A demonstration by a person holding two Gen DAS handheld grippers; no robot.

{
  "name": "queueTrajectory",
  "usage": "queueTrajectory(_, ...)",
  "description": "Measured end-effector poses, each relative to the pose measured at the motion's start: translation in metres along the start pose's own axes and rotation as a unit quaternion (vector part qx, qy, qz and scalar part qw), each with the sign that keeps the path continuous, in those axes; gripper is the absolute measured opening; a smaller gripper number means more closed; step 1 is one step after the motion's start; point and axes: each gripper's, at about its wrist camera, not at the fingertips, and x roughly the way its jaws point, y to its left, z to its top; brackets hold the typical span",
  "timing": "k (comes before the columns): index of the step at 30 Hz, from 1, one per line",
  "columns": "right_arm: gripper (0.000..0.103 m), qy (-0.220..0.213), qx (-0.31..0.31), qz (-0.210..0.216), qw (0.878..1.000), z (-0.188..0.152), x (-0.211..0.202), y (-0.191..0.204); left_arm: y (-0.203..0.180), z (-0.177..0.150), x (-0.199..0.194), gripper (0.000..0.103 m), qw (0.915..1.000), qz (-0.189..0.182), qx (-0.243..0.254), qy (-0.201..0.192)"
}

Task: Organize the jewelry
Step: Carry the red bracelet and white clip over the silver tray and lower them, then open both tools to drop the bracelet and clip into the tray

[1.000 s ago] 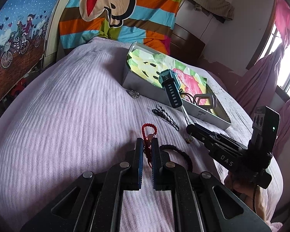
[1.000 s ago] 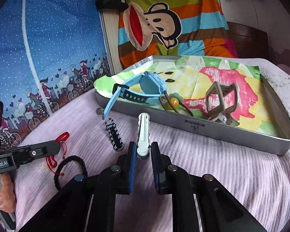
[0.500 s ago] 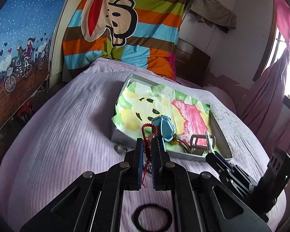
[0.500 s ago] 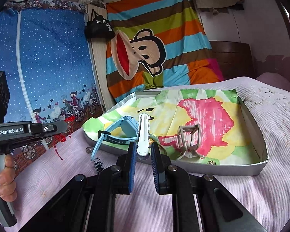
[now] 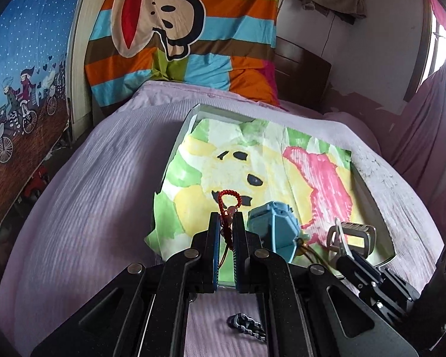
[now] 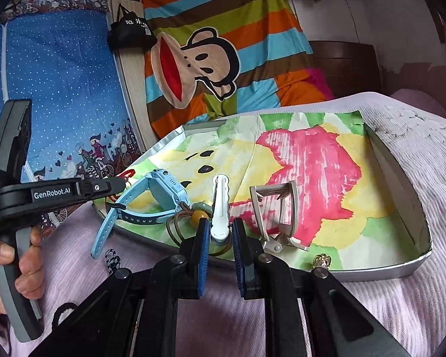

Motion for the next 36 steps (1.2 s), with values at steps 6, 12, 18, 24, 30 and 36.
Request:
queueTrajectory(6, 0.016, 0.003, -0.007, -0.009, 1.000, 0.000, 0.000, 0.004, 0.002, -0.010, 0.010, 0.005, 0.9997, 0.012, 0.005, 0.023)
queueTrajectory(12, 0.019, -0.001, -0.011, -0.008, 1.000, 0.000, 0.000, 0.005, 0.003, -0.016, 0.006, 0.006, 0.9998, 0.015, -0.003, 0.015)
queueTrajectory(18, 0.027, -0.025, -0.023, -0.011, 0.999, 0.001, -0.013, 0.011, 0.003, -0.022, -0.022, 0.047, 0.9996, -0.003, -0.003, -0.030)
queueTrajectory(24, 0.046, -0.079, -0.037, -0.020, 0.996, 0.007, -0.047, 0.020, 0.004, -0.026, -0.060, 0.070, 0.9976, 0.009, -0.006, -0.068)
queueTrajectory(30, 0.087, -0.135, -0.027, -0.012, 0.990, 0.014, -0.088, 0.026, -0.004, -0.040, -0.116, 0.097, 0.9901, 0.036, 0.015, -0.135)
queueTrajectory(36, 0.103, -0.162, -0.036, -0.002, 0.986, 0.023, -0.125, 0.041, -0.014, -0.051, -0.165, 0.100, 0.9839, 0.041, 0.023, -0.172)
